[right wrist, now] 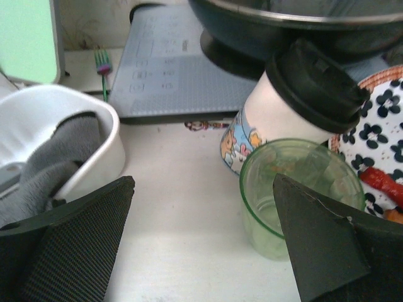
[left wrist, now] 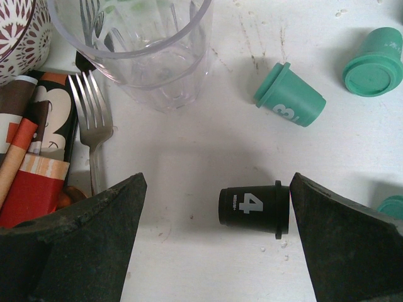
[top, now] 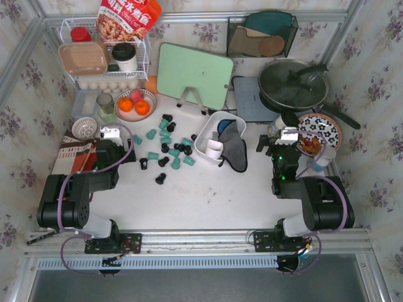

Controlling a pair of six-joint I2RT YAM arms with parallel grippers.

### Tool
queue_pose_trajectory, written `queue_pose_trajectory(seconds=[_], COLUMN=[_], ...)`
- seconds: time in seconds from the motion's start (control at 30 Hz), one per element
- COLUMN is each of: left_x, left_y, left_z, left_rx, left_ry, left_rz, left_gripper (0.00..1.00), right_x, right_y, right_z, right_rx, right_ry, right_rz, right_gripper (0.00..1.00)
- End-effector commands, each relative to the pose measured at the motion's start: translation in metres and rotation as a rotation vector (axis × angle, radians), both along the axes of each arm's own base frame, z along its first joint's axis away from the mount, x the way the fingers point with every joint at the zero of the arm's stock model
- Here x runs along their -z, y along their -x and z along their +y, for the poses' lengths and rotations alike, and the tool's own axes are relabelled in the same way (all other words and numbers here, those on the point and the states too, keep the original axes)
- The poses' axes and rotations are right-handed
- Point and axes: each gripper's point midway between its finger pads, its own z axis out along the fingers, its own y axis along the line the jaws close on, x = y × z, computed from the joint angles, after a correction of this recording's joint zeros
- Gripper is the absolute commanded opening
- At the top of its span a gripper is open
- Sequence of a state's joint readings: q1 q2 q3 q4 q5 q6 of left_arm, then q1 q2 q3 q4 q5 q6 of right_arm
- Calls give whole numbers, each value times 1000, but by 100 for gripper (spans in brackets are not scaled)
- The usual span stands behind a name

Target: Mix the coffee capsules in the storage basket

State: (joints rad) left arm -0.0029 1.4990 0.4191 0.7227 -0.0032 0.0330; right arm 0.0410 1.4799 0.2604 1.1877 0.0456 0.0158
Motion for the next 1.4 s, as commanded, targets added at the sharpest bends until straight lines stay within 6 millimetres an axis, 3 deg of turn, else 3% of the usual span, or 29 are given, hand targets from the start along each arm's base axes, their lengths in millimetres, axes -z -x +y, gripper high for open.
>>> queue_pose_trajectory(seconds=[0.0,0.17,0.33,0.4,0.5,0.77,0.9,1.13,1.37], left_x=[-20,-61,-104,-117,-132,-186,-192,-181,-190], left_y=[-10,0,25,43,87,96,111,113,114], left_z=[2,12,21,33,56,-2,-33,-53,-79], left_rx=[-18,-158,-303,-471,-822,-378,-127,-11,113], left_ry=[-18,-39,30,109,262,347,341,348,461], left_rz=[-9,22,77,118,170,240,282,215,283], left_gripper=[100,99,100,99,100,99,100,100,100], right_x=[-10,-44,-58,-61,-62,-68,-64,-35,-34], right_y=[3,10,10,10,9,1,3,18,29], right_z=[-17,-34,-35,-37,-38,-15,-1,22,47], right_rx=[123,240,267,281,296,178,103,0,-111], right_ry=[-10,-97,-153,-163,-172,-201,-231,-277,-298], right_rz=[15,-44,-18,-9,14,77,89,203,212], right_gripper=[100,100,100,100,100,100,99,88,79])
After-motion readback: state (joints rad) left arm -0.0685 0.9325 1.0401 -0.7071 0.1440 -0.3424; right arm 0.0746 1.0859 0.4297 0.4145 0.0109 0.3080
